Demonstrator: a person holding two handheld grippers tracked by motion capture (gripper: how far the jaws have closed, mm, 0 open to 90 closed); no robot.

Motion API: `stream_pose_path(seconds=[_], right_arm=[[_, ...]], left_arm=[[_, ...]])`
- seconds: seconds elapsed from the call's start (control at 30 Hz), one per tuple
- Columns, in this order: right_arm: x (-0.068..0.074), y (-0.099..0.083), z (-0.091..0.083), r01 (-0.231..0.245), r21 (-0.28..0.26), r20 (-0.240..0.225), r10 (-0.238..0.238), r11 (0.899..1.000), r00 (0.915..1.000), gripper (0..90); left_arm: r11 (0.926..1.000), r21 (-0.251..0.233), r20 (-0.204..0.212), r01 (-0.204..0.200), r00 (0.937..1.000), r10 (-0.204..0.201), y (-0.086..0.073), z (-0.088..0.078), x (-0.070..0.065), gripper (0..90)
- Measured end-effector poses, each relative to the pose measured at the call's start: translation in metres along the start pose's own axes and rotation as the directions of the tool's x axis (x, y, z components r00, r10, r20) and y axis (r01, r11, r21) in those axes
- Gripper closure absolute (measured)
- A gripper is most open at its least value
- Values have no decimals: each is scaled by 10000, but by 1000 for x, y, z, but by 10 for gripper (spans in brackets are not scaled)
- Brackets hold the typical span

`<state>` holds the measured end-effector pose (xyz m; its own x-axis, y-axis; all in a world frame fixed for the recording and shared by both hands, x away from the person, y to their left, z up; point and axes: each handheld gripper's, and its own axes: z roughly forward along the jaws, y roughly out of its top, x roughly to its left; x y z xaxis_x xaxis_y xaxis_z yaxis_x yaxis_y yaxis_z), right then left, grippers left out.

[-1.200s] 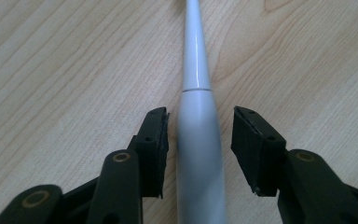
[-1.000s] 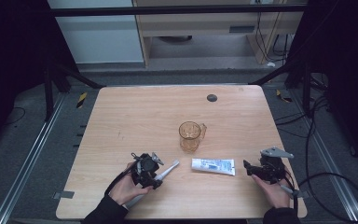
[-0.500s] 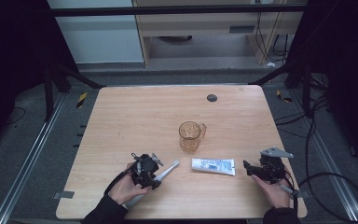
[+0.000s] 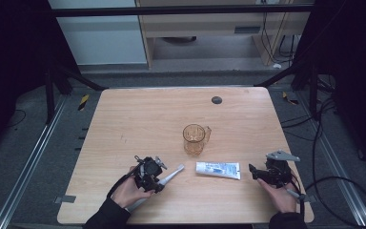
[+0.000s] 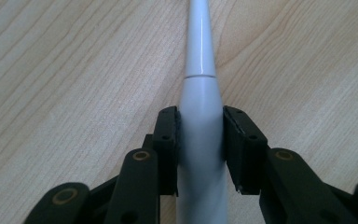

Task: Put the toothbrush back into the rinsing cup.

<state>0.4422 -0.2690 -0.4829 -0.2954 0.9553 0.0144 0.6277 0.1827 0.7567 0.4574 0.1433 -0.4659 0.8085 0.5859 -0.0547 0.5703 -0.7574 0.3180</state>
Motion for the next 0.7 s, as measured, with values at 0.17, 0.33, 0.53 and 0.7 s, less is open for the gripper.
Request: stream_pose_path(seconds=[0.17, 0.33, 0.53, 0.7], right_arm=[[0, 0, 0, -4, -5, 0, 4, 10000, 10000, 240], [0, 0, 0, -24, -5, -14, 24, 10000, 10000, 241], [0, 0, 0, -4, 17, 1, 4, 10000, 10000, 241], [0, 0, 0, -15, 12, 18, 15, 10000, 10000, 241]], left_arm=[[9999, -126, 27, -10, 10000, 11, -1, -5, 0, 670], [9991, -419, 44, 80, 10000, -78, -1, -13, -1, 671], [9956, -874, 69, 342, 9994, -337, -3, -23, -1, 672], [9925, -1177, 14, 343, 9994, -343, -4, -34, -1, 672]])
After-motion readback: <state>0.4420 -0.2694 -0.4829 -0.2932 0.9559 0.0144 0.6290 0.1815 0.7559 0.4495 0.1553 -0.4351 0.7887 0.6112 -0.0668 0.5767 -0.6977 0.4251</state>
